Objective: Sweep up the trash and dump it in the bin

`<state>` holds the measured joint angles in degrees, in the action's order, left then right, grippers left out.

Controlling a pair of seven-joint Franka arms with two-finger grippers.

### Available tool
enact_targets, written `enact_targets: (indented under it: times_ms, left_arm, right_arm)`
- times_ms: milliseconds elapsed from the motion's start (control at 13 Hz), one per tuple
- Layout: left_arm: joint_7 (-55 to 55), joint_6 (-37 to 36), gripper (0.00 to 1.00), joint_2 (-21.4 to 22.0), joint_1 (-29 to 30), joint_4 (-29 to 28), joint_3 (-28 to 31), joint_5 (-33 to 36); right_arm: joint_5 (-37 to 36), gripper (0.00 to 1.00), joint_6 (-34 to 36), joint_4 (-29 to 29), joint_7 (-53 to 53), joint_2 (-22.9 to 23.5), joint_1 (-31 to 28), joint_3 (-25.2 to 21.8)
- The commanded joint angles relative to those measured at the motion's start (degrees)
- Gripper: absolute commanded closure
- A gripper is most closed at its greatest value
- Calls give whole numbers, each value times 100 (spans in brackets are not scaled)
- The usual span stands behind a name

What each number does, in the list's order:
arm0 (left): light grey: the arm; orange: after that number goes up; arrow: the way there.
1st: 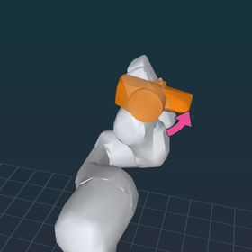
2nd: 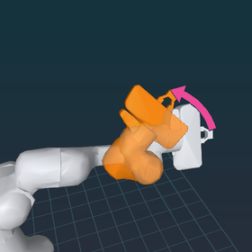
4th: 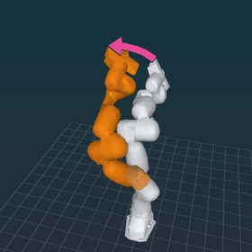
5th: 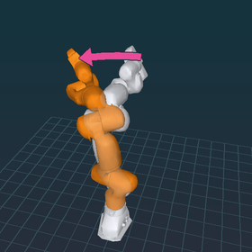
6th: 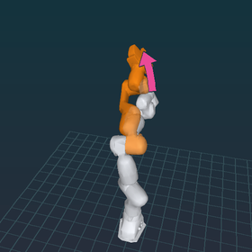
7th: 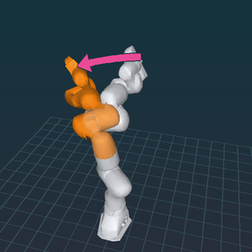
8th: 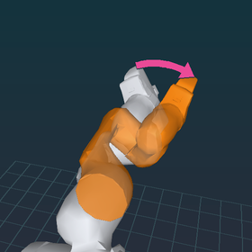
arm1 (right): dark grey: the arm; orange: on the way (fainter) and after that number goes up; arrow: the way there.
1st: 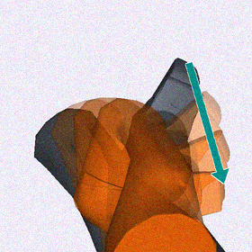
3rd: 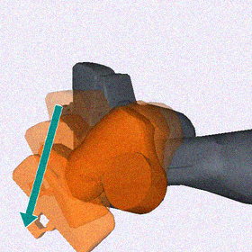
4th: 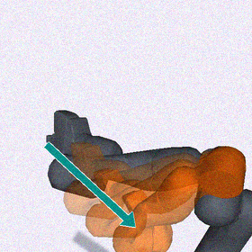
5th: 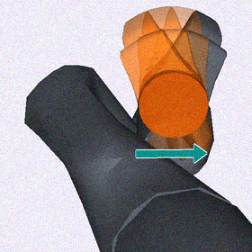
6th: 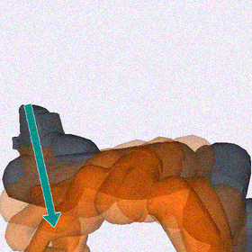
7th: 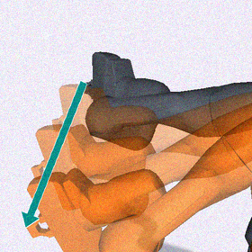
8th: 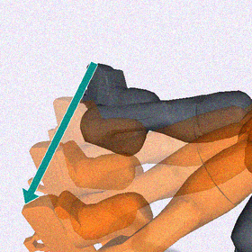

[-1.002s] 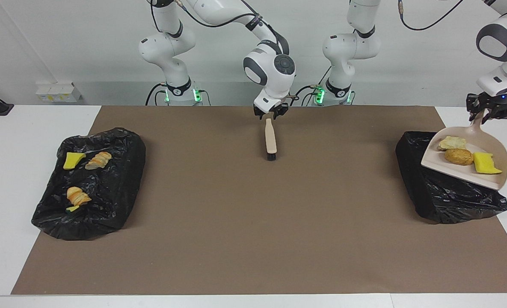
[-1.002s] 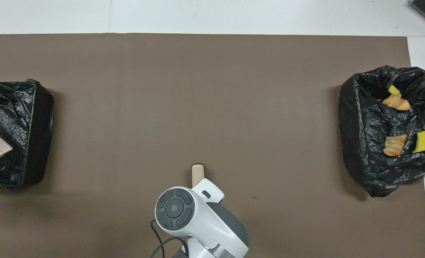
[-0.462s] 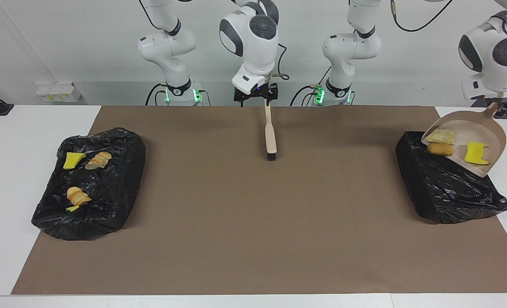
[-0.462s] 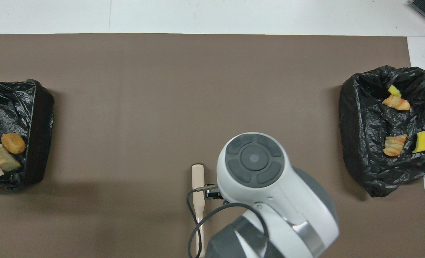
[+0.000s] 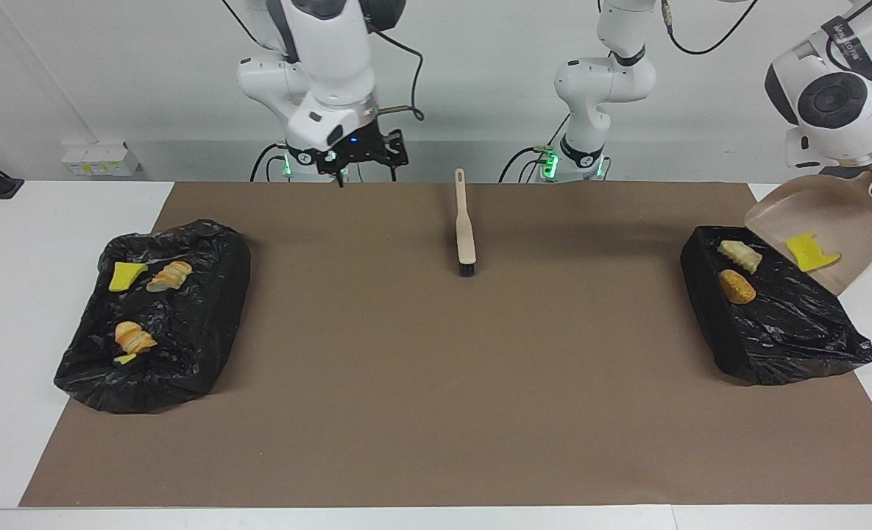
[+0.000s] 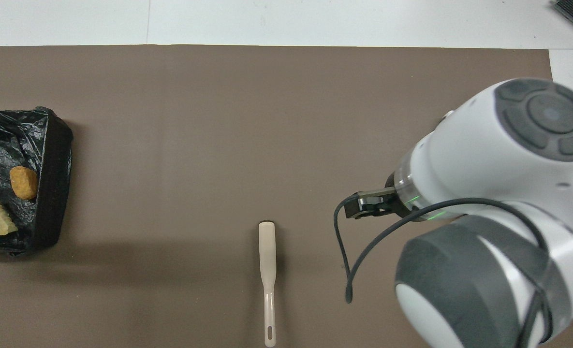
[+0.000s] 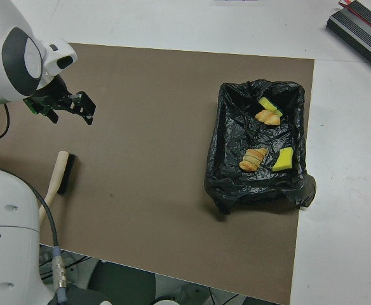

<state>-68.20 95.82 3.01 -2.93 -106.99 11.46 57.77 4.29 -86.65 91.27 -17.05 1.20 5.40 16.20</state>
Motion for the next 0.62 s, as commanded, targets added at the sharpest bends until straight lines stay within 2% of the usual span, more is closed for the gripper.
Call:
enact_targets:
  times_ms: [0, 231, 385, 462, 539]
  left_arm:
    - [-193, -160, 100, -143, -50, 223, -48, 164]
    - [-142, -482, 100, -222, -50, 337, -302, 480]
    - [43, -599, 100, -231, -50, 372, -390, 358]
    - [52, -564, 100, -222, -41, 477, -416, 88]
    - [61, -581, 100, -257, -41, 756, -399, -681]
  right_arm:
    - [-418, 0, 96, -188, 245, 12, -424, 85]
    - [-894, 0, 52, -215, 866, 29, -653, 59]
    - [-895, 0, 70, -363, 1308, 12, -593, -606]
    - [-851, 0, 70, -487, 1370, 29, -601, -818]
    - [-834, 0, 70, -505, 1379, 21, -610, -1020]
